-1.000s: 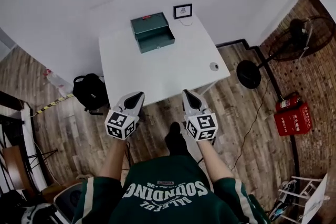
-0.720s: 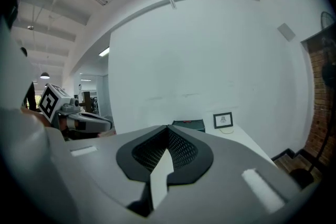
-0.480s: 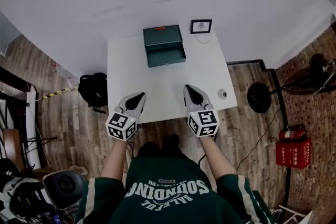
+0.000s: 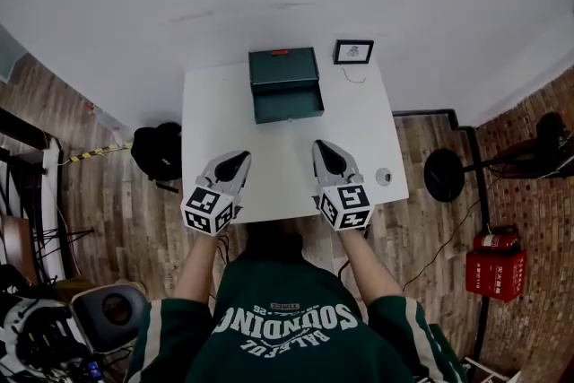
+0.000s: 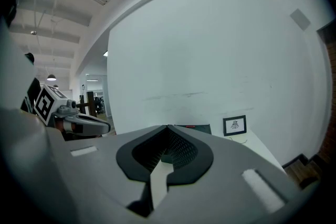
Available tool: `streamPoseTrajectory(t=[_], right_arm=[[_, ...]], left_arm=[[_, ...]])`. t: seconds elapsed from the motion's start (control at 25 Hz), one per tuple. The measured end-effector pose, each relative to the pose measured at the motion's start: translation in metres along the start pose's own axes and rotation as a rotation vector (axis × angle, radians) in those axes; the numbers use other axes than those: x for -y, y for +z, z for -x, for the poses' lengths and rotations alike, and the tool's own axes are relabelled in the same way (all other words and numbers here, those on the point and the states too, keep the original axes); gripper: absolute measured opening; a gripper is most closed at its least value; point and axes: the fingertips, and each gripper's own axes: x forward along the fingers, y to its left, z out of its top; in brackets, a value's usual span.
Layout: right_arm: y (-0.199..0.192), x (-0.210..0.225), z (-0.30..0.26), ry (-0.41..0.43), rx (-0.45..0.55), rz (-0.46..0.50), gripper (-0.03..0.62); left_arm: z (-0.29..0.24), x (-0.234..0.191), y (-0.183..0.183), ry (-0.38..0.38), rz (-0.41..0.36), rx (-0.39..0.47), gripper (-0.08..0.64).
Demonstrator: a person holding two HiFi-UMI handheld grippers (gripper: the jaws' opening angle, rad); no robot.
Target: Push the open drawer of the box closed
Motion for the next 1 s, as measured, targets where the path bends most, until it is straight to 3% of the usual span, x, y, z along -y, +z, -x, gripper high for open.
streamPoseTrajectory(t=[0.36, 1.0], right_arm=[[-0.003, 0.013, -0.041, -0.021, -0.032, -0.005, 0.002], [-0.101, 0.021, -0.104, -0.070, -0.193, -0.084, 0.002]], left_arm=[[-0.031, -0.029, 0.001, -0.034, 0.014, -0.026, 0.052], [-0.082, -0.056, -0.062, -0.129, 0.042, -0.151, 0.052]])
